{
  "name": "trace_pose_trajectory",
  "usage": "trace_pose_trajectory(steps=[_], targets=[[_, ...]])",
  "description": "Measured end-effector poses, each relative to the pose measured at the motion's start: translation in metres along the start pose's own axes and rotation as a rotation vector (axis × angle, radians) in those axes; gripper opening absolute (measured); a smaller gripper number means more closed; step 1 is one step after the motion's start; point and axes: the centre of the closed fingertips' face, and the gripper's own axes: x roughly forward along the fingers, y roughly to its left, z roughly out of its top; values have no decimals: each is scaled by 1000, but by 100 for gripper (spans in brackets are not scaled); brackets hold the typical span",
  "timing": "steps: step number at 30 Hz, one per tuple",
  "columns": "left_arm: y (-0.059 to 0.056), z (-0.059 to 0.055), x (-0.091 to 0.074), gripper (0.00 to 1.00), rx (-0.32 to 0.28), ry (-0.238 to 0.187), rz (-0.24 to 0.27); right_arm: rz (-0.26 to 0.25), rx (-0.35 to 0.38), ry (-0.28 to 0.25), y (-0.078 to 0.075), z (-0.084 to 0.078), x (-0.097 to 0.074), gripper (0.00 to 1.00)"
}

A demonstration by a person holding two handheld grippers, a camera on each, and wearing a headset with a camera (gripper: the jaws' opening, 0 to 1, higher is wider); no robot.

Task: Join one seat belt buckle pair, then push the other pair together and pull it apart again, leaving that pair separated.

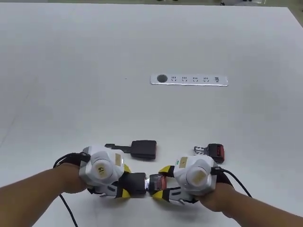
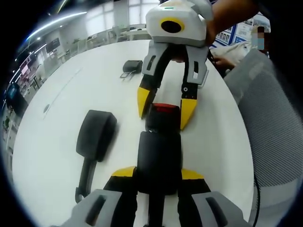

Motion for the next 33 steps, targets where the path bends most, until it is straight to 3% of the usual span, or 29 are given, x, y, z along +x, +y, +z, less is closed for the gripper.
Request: trace_pose_trajectory(steps=[16,27,33], targets=[[-3,0,0,33,34,9,-5,2,-23,12,-1,-4,4,34],[-6,1,-2,33,61,-57,-26,20,-32,-14,5,-5,0,33],[-7,0,-2,33,66,-69,-37,19,-38,-30,5,-4,-1,33]])
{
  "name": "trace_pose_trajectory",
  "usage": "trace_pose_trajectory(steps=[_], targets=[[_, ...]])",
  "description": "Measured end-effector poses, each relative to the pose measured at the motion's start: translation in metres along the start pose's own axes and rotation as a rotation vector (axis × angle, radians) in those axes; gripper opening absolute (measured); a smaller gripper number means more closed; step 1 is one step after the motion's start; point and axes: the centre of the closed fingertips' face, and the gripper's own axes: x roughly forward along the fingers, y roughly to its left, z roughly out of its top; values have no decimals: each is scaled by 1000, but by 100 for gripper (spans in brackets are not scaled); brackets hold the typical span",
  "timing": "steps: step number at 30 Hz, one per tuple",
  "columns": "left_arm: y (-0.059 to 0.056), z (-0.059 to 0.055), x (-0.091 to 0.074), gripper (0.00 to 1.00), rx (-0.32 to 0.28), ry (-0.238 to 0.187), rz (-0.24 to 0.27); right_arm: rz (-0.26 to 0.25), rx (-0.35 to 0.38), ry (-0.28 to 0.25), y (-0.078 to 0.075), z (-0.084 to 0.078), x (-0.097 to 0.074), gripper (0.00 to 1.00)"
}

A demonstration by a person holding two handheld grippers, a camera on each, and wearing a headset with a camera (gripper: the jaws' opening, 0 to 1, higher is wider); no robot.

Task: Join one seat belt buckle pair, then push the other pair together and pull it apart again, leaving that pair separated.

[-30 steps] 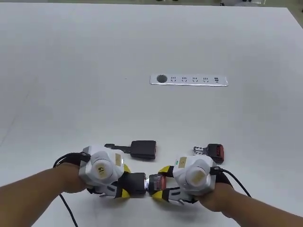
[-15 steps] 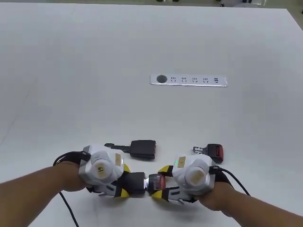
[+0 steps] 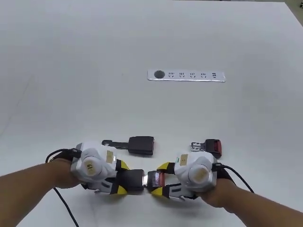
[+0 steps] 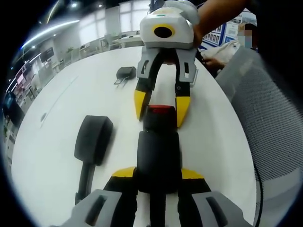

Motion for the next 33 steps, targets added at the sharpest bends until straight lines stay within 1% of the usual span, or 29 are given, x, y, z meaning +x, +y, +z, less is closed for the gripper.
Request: trace_pose_trajectory(steps=[5,10,13,19,21,25,33], targets=[[0,-2,0,33,6,-14,-10,3,-6,-12,2,0,-1,33],[-1,1,0,32,13,-31,-11,-6,-19,-34,3,-2,-2,33],[-1,1,0,32,14,-40,-17,-8,-14,-46,3,-2,-4,33],[-2,1,-1,32,14,-55,-21,2,-16,-56,7,1,-7,33],[-1,0,0,32,15,-59,-24,3,-14,-60,7,2,-8,33],[-2,1,0,32,19,-62,-33,7,-16,-66,8,3,-9,32],[-4,4,-1,32,19,-73,-35,9,-8,-85,9,3,-10,32]])
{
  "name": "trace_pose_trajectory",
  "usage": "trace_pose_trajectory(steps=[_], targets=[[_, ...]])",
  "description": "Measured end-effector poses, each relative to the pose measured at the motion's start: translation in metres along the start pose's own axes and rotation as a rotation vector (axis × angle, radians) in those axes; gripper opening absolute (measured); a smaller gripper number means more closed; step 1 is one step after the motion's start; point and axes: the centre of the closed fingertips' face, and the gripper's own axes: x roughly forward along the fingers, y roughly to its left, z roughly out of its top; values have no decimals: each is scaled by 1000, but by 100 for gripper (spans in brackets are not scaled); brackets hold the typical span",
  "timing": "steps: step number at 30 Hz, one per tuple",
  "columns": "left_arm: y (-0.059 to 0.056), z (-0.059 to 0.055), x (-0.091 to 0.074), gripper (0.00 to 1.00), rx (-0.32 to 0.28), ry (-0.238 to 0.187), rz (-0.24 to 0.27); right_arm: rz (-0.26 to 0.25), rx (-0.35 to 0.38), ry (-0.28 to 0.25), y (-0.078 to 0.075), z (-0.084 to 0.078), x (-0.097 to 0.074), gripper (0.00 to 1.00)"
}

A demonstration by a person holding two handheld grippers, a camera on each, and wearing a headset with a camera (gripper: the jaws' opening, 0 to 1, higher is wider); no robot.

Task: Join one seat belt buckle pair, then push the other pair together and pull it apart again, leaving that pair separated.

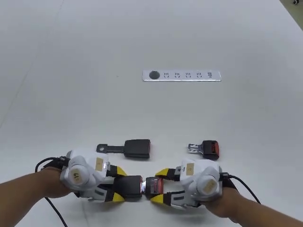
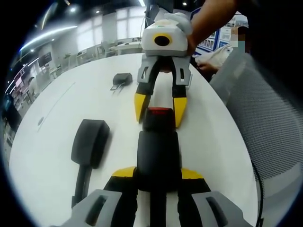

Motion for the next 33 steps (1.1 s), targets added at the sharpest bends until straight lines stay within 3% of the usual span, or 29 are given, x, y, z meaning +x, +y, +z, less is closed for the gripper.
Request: trace_pose_trajectory(steps=[23,33], targets=[[-1,1,2,32,0,-21,-11,-3,22,-34,0,-2,-1,33],[-2,2,2,33,11,9,-14,-4,15,-25,-1,-3,-1,34]])
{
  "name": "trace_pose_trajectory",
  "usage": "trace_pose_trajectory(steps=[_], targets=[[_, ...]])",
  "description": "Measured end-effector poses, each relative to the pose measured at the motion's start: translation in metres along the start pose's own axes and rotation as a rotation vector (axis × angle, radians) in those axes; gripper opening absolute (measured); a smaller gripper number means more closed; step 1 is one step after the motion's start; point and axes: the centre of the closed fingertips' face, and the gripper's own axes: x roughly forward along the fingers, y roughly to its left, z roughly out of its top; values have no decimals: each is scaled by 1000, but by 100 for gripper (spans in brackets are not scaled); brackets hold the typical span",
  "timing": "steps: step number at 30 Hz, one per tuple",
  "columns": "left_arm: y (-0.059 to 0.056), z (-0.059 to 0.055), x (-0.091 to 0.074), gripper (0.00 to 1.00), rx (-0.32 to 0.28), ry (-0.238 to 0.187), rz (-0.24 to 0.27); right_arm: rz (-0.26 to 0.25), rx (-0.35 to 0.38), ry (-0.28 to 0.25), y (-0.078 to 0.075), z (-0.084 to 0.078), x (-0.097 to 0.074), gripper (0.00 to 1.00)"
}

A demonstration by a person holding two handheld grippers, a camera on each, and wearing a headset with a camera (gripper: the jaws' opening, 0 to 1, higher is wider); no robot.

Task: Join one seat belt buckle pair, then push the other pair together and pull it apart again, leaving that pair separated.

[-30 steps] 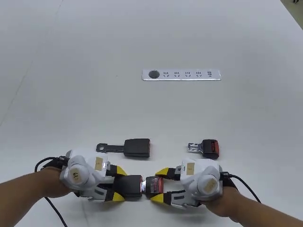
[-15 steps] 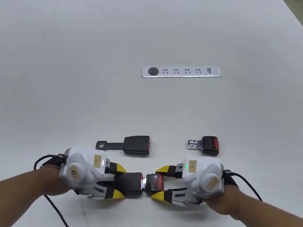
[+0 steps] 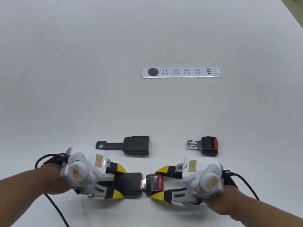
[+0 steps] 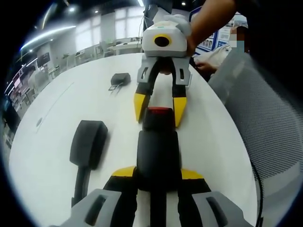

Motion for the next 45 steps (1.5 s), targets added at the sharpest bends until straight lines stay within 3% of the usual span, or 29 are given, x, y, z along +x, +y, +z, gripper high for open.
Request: trace_pose_trajectory(steps=[11,16,20,23,25,28,29,32,40,45], targets=[[1,-6,-1,34,19,65,3,-7,-30,47,2,1,-1,35],[-1,-4,0,34,8,84,5,-6,-42,70,3,2,-3,35],[-7,-2,0,41,-3,89,-8,-17,-35,93,1,0,-5,35],[-5,-6,-1,48,11,116,18,-40,-1,84,-2,1,-10,39],[-6,-2,-3,58,-27,94,23,-41,32,49,-2,7,-14,44],[-4,1,-6,72,-51,74,44,-52,40,30,-5,10,-18,60],[-3,2,-8,73,-54,63,51,-54,46,23,-7,8,-17,65],[-2,10,-14,77,-85,45,69,-62,46,17,-5,10,-21,66],[-1,19,-32,81,-96,21,114,-60,46,23,4,10,-38,71],[5,19,-40,81,-119,3,147,-77,48,27,1,9,-52,75]])
